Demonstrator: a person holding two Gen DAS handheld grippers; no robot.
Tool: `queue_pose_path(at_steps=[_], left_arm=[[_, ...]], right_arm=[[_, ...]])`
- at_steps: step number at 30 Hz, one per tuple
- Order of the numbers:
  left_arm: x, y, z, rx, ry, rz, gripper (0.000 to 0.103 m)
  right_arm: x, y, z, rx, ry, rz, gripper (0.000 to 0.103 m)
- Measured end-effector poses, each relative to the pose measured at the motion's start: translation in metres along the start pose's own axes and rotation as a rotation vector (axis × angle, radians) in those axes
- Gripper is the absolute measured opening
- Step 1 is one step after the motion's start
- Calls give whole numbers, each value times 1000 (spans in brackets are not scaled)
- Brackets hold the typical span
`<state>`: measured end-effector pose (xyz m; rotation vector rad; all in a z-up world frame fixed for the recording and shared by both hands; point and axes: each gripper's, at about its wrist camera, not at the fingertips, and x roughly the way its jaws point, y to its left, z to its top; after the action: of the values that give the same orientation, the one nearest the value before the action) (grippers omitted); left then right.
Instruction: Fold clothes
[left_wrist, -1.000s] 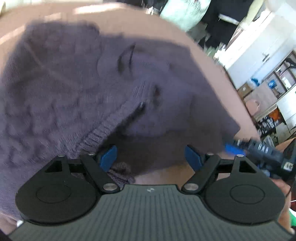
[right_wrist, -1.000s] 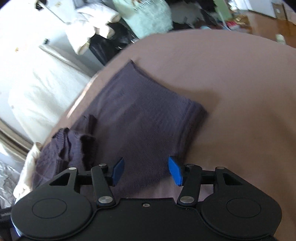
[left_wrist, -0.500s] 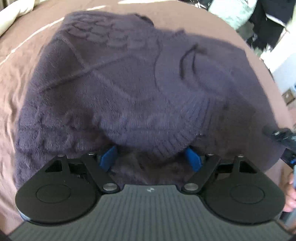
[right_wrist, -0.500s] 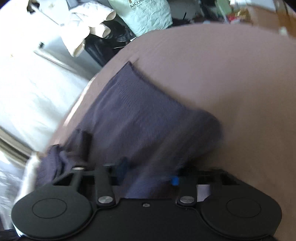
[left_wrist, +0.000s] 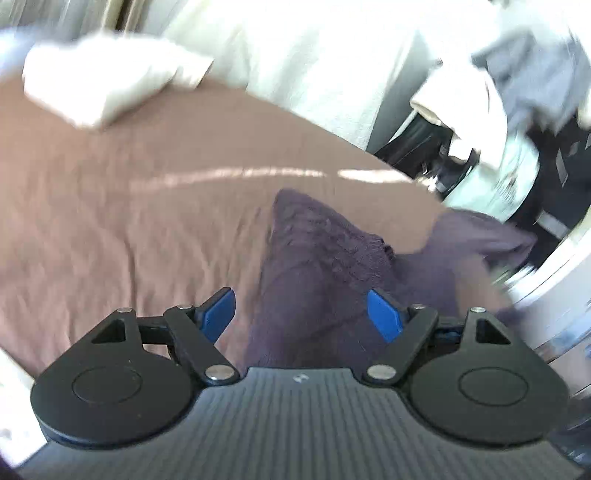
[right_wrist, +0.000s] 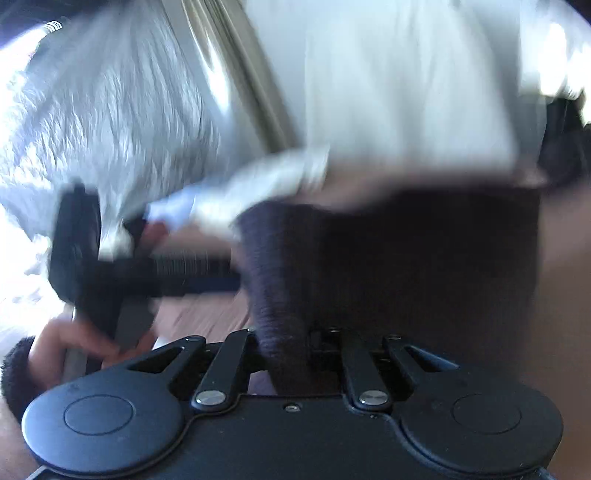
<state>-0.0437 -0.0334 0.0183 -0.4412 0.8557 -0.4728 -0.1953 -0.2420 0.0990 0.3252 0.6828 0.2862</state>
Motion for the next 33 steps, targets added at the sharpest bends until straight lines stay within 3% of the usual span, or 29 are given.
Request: queue_pose_path(at_steps=[1, 4, 6, 8, 12, 16, 17, 22, 24, 26, 28, 29, 30, 31, 33], left_arm=[[5, 22, -9, -77, 37, -55, 79], [22, 78, -35, -330, 124, -179, 78], [37, 92, -47, -419, 188, -182, 78], [41, 86, -49, -395, 202, -203, 78], [32, 60, -42, -249, 133, -250, 78], [15, 58, -35, -221, 83, -295, 78], [14, 63, -31, -226, 93, -302, 78], [59, 63, -36, -248, 301, -373, 78], [62, 61, -40, -258, 303, -392, 78], [66, 60, -38, -271, 256, -405, 82], [69, 57, -36, -282, 194, -392, 102], [72, 51, -37, -265, 195, -377, 102], [77, 41, -39, -207, 215, -355, 98], [82, 30, -41, -149, 235, -333, 72], [85, 13, -41, -39, 218, -271, 49]], right_arm=[[21, 4, -5, 37, 50, 18, 13], [61, 6, -34, 3, 155, -68, 13], [87, 8, -53, -18, 223, -123, 13], [86, 4, -57, 7, 211, -113, 13], [72, 1, -48, 38, 159, -101, 13], [58, 14, -43, 14, 26, -69, 13], [55, 18, -43, -4, 4, -74, 13], [61, 34, -52, -178, 72, -149, 13], [57, 37, -52, -194, 64, -151, 13], [51, 39, -51, -200, 54, -150, 13], [45, 40, -50, -206, 44, -150, 13], [51, 42, -50, -226, 41, -162, 13], [51, 47, -51, -244, 35, -176, 13], [53, 50, -52, -256, 25, -188, 13], [55, 54, -53, -270, 31, -192, 14]])
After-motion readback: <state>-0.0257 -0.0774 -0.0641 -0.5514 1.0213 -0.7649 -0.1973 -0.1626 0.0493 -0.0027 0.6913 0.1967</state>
